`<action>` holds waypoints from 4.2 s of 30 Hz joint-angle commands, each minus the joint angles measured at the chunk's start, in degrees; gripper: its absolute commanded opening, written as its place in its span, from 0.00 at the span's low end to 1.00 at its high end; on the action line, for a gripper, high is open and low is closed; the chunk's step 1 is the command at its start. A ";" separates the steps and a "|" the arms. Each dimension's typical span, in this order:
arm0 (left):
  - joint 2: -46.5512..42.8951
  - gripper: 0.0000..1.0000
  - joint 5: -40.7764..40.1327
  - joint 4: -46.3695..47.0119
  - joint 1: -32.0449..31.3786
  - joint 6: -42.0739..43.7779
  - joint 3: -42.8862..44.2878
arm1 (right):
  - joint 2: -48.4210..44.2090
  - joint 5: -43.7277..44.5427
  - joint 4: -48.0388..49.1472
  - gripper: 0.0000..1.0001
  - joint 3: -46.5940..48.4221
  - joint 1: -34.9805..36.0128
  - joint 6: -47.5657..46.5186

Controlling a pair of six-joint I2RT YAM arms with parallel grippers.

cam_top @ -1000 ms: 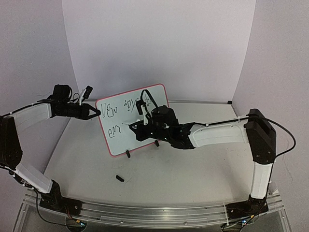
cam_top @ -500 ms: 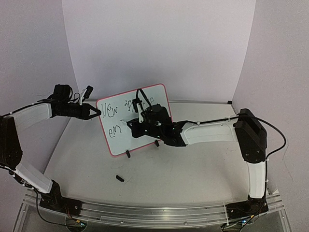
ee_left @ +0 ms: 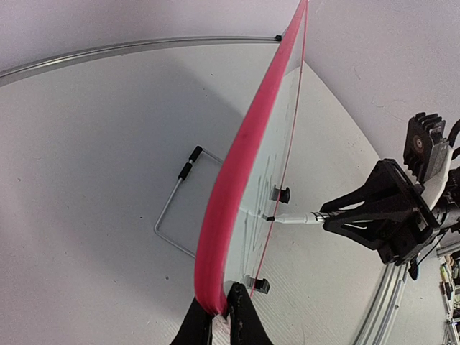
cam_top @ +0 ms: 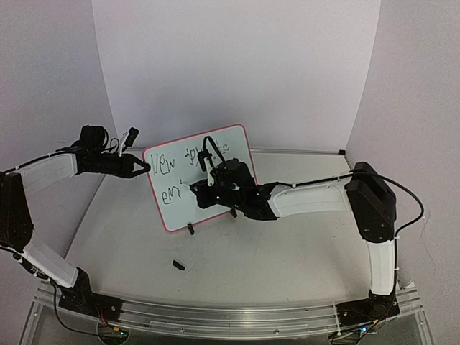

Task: Write a sentence on the whiteboard
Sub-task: Write on the whiteboard with the whiteboard marker without the cap.

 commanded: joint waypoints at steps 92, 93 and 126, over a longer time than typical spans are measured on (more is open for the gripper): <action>2.04 0.00 -5.17 -3.80 -1.29 1.49 0.81 | -8.04 1.67 6.24 0.00 -7.84 0.47 -0.89; 2.05 0.00 -5.18 -3.82 -1.27 1.49 0.80 | -7.44 1.70 6.00 0.00 -7.20 0.48 -0.91; 1.95 0.00 -5.16 -3.89 -1.47 1.58 0.86 | -2.99 8.43 0.41 0.00 -4.33 0.22 0.99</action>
